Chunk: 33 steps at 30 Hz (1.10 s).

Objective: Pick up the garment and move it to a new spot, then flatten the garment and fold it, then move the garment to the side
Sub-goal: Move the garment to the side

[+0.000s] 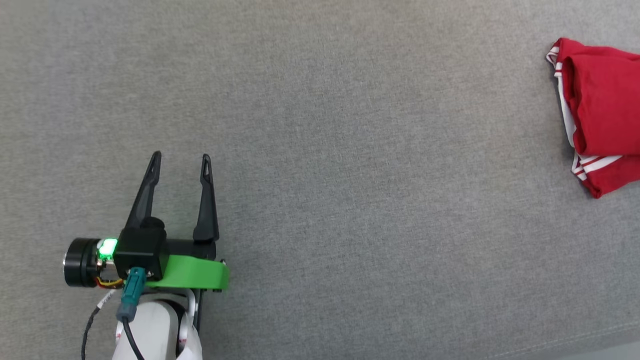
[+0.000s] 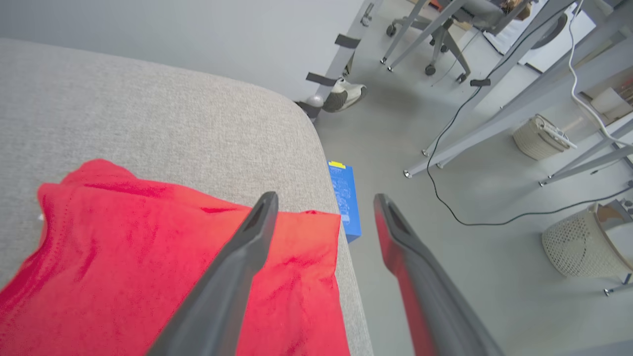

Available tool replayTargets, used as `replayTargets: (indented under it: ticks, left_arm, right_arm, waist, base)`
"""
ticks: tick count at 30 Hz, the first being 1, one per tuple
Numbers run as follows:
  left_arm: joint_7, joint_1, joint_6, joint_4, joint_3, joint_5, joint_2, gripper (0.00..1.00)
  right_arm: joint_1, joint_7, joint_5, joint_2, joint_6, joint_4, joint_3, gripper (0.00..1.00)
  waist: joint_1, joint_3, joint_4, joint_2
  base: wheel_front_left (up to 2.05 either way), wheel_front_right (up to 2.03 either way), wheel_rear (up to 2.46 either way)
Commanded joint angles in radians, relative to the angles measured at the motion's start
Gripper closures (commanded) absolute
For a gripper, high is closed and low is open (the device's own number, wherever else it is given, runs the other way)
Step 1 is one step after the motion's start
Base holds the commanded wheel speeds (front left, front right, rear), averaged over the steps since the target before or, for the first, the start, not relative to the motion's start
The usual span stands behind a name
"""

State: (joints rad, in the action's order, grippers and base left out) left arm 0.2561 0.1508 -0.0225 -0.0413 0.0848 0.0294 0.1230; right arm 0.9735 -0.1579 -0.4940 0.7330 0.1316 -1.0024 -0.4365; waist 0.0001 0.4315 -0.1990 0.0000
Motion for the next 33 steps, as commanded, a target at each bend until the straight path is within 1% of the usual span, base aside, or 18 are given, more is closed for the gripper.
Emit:
replayTargets:
  ticks: [1,3,5,7,8,12,13,16,19,22,28,33]
  left_arm:
    - [0.006,-0.017,-0.007,0.005,-0.001,0.006,-0.005,0.0]
    - [0.006,-0.033,-0.01,0.012,-0.002,0.013,-0.011,0.0]
    - [0.006,-0.051,-0.015,0.017,-0.008,0.02,-0.016,0.0]
    - [0.006,-0.071,-0.021,0.02,-0.016,0.026,-0.02,0.0]
    - [0.006,-0.099,-0.03,0.017,-0.031,0.033,-0.025,0.0]
    - [0.006,-0.111,-0.027,0.02,-0.032,0.038,-0.031,0.0]
    - [0.006,-0.113,-0.025,0.024,-0.035,0.041,-0.035,0.0]
    - [0.006,-0.113,-0.022,0.031,-0.036,0.046,-0.04,0.0]
    - [0.006,-0.115,-0.021,0.039,-0.041,0.051,-0.045,0.0]
    - [0.006,-0.117,-0.017,0.049,-0.044,0.057,-0.049,0.0]
    - [0.006,-0.131,-0.007,0.068,-0.039,0.057,-0.056,0.0]
    - [0.006,-0.15,0.002,0.086,-0.037,0.064,-0.06,0.0]
  right_arm:
    - [-0.011,-0.042,0.017,0.003,-0.001,0.014,0.009,0.0]
    - [-0.026,-0.081,0.021,-0.003,-0.001,0.042,0.035,0.0]
    - [-0.049,-0.098,0.012,-0.024,-0.001,0.092,0.077,0.0]
    - [-0.076,-0.103,0.023,-0.043,-0.001,0.174,0.134,0.0]
    - [-0.152,-0.103,0.074,-0.102,-0.001,0.349,0.266,0.0]
    - [-0.283,-0.104,0.157,-0.212,-0.001,0.556,0.391,0.0]
    - [-0.344,-0.104,0.194,-0.264,-0.001,0.645,0.426,0.0]
    - [-0.424,-0.104,0.229,-0.327,-0.001,0.75,0.445,0.0]
    - [-0.506,-0.104,0.264,-0.39,-0.001,0.828,0.443,0.0]
    - [-0.581,-0.104,0.294,-0.439,-0.001,0.872,0.44,0.0]
    - [-0.739,-0.104,0.324,-0.544,-0.001,0.875,0.454,0.0]
    - [-0.847,-0.104,0.344,-0.599,-0.001,0.889,0.457,0.0]
  waist:
    - [-0.0001,-0.069,0.036,0.0]
    - [-0.0001,-0.101,0.05,0.0]
    - [-0.0001,-0.129,0.062,0.0]
    - [-0.0001,-0.154,0.071,0.0]
    - [-0.0001,-0.182,0.084,0.0]
    - [-0.0001,-0.211,0.118,0.0]
    - [-0.0001,-0.225,0.135,0.0]
    - [-0.0001,-0.246,0.162,0.0]
    - [-0.0001,-0.272,0.188,0.0]
    - [-0.0001,-0.294,0.212,0.0]
    - [-0.0001,-0.336,0.252,0.0]
    - [-0.0001,-0.357,0.262,0.0]
  base:
    - [0.0,0.0,0.0]
    - [0.0,0.0,0.0]
    - [0.0,0.0,0.0]
    - [0.0,0.0,0.0]
    - [0.0,0.0,0.0]
    - [0.0,0.0,0.0]
    - [0.0,0.0,0.0]
    - [0.0,0.0,0.0]
    - [0.0,0.0,0.0]
    - [0.0,0.0,0.0]
    - [0.0,0.0,0.0]
    - [0.0,0.0,0.0]
